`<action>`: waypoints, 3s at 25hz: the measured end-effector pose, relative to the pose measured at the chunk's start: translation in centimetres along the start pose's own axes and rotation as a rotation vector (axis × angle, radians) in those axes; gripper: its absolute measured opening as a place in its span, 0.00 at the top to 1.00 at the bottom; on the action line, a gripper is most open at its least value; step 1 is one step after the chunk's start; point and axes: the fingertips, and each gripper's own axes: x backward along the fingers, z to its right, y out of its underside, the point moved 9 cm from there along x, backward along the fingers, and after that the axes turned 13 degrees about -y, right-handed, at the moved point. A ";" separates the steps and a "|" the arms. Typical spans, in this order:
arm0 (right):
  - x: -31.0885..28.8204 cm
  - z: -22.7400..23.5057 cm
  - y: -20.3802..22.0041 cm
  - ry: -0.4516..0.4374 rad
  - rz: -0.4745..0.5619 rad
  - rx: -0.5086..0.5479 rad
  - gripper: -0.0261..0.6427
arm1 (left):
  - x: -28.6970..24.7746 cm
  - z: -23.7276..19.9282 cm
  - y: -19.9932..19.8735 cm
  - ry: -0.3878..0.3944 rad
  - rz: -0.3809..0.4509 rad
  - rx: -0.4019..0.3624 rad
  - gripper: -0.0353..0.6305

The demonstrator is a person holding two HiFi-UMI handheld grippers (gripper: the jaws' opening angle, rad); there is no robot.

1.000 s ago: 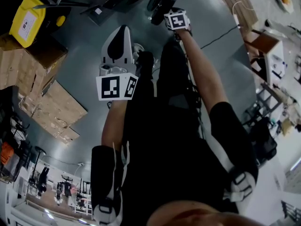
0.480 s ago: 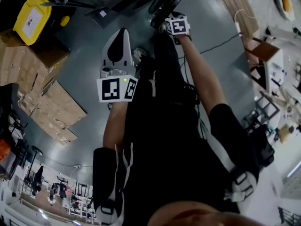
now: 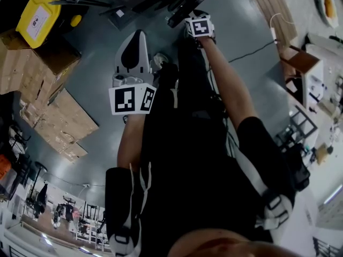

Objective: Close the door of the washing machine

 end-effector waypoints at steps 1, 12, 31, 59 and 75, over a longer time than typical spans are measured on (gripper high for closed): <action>-0.1 0.0 -0.3 0.002 0.001 0.007 0.72 | -0.1 0.0 -0.1 -0.001 0.000 -0.001 0.94; -2.4 -2.3 -3.3 -0.081 -0.033 0.036 0.72 | -1.2 -1.6 -0.7 -0.034 -0.011 -0.007 0.94; -2.5 -2.4 -5.9 -0.101 -0.020 0.147 0.75 | -4.0 -0.4 -1.3 -0.088 -0.022 0.005 0.94; 35.1 -8.6 -14.3 -0.201 0.847 0.189 0.94 | 0.7 4.8 -10.5 -0.119 0.197 -0.013 0.94; 34.4 -10.5 -13.0 -0.241 0.797 0.225 0.95 | 0.8 5.2 -10.0 -0.113 0.203 -0.020 0.94</action>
